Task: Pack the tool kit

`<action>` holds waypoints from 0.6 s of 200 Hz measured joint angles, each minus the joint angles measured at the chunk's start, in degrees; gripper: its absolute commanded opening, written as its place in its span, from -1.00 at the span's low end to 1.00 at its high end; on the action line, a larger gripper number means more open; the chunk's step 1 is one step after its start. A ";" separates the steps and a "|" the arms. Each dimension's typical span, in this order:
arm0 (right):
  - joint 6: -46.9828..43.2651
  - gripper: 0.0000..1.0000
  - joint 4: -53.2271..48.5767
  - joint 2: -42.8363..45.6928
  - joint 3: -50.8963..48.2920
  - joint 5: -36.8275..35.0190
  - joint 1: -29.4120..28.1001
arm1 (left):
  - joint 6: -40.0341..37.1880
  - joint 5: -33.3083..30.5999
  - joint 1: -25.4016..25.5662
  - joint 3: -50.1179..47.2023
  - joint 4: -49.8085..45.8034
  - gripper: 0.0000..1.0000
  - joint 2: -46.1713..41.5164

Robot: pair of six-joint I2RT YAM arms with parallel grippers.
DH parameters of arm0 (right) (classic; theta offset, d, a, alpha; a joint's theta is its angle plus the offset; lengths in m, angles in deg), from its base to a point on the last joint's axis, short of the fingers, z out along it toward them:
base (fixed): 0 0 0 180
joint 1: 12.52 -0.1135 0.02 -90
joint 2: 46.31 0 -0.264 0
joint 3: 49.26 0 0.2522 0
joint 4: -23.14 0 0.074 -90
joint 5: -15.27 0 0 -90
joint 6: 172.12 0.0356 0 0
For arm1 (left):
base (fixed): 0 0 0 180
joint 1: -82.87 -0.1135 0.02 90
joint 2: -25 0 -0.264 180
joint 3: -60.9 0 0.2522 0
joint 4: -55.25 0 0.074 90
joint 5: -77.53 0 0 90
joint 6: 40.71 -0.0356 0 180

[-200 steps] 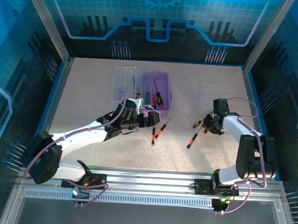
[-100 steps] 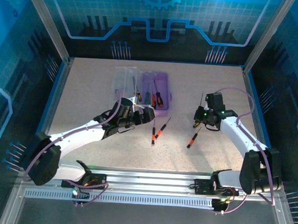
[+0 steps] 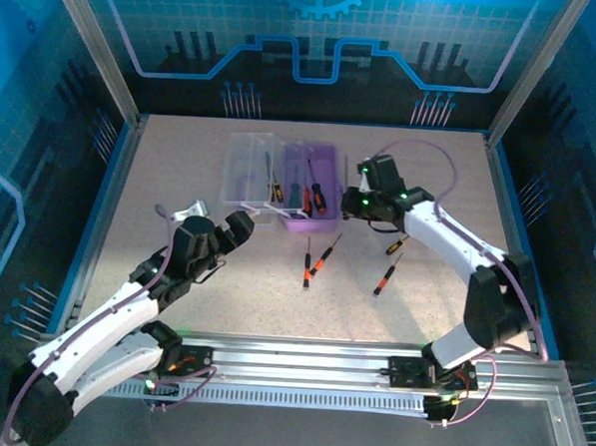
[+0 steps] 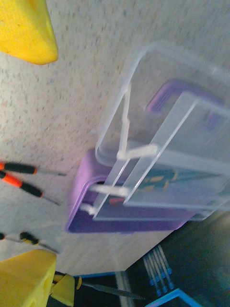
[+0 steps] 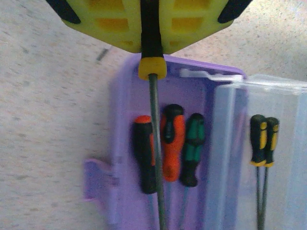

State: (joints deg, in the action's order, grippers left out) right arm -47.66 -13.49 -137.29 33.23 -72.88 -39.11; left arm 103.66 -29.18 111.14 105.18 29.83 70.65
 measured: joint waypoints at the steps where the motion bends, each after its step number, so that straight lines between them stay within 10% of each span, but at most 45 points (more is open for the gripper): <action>1: 0.00 -0.74 -0.02 -0.37 0.46 0.02 -0.24 | 0.02 -0.22 0.00 -0.07 -0.28 0.99 -0.20; 120: -0.22 -0.74 -0.90 -25.90 26.08 4.72 -7.91 | 2.73 -4.07 0.00 -0.37 -8.31 0.99 -1.84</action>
State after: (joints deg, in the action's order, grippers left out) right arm -47.88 -14.39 -163.19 59.30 -68.16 -47.02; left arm 106.39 -33.25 111.14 104.81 21.52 68.81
